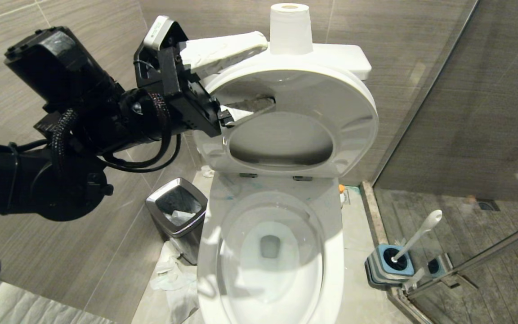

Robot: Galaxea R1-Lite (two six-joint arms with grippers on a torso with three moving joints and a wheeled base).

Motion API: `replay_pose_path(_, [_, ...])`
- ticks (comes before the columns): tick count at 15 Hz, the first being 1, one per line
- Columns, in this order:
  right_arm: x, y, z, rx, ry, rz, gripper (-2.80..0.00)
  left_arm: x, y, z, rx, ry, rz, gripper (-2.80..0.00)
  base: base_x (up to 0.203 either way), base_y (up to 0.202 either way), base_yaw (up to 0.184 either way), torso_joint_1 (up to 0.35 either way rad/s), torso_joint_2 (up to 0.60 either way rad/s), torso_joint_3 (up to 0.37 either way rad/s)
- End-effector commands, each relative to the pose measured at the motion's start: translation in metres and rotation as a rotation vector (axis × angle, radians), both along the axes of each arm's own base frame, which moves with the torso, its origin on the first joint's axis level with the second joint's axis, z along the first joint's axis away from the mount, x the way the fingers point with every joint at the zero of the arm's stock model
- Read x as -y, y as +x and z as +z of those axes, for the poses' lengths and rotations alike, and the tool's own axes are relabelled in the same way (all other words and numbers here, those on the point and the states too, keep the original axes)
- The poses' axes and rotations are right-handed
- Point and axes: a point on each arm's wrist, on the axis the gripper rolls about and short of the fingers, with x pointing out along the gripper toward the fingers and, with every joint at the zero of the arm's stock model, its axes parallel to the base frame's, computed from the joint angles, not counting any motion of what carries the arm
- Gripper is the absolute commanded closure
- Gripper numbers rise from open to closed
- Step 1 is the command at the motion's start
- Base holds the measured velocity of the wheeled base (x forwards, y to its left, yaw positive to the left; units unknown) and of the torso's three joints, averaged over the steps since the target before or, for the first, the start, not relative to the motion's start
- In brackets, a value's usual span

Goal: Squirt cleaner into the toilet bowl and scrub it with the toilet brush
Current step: Use the left hand to lift the toilet lid slightly

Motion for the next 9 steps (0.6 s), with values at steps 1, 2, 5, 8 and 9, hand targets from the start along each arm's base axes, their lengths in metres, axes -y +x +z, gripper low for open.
replay_pose_path(1, [0.0, 0.001, -0.003, -0.011, 0.0, 0.001, 0.0, 0.003, 0.005, -0.001, 0.0, -0.001, -0.006, -2.8, 0.0, 0.0, 0.0, 0.0, 0.0, 0.0])
replay_pose_path(2, [0.0, 0.001, -0.003, -0.011, 0.0, 0.001, 0.0, 0.003, 0.006, 0.0, 0.004, -0.002, -0.006, -2.8, 0.0, 0.0, 0.0, 0.0, 0.0, 0.0])
replay_pose_path(5, [0.0, 0.001, -0.003, -0.011, -0.001, 0.001, 0.0, 0.006, 0.017, 0.002, 0.068, -0.009, 0.023, -2.8, 0.0, 0.0, 0.0, 0.0, 0.0, 0.0])
replay_pose_path(8, [0.0, 0.001, -0.003, -0.011, 0.0, 0.001, 0.0, 0.005, 0.021, 0.011, 0.102, -0.026, 0.04, -2.8, 0.0, 0.0, 0.0, 0.0, 0.0, 0.0])
replay_pose_path(9, [0.0, 0.001, -0.003, -0.011, 0.0, 0.001, 0.0, 0.006, 0.021, 0.014, 0.112, -0.032, 0.041, -2.8, 0.0, 0.0, 0.0, 0.0, 0.0, 0.0])
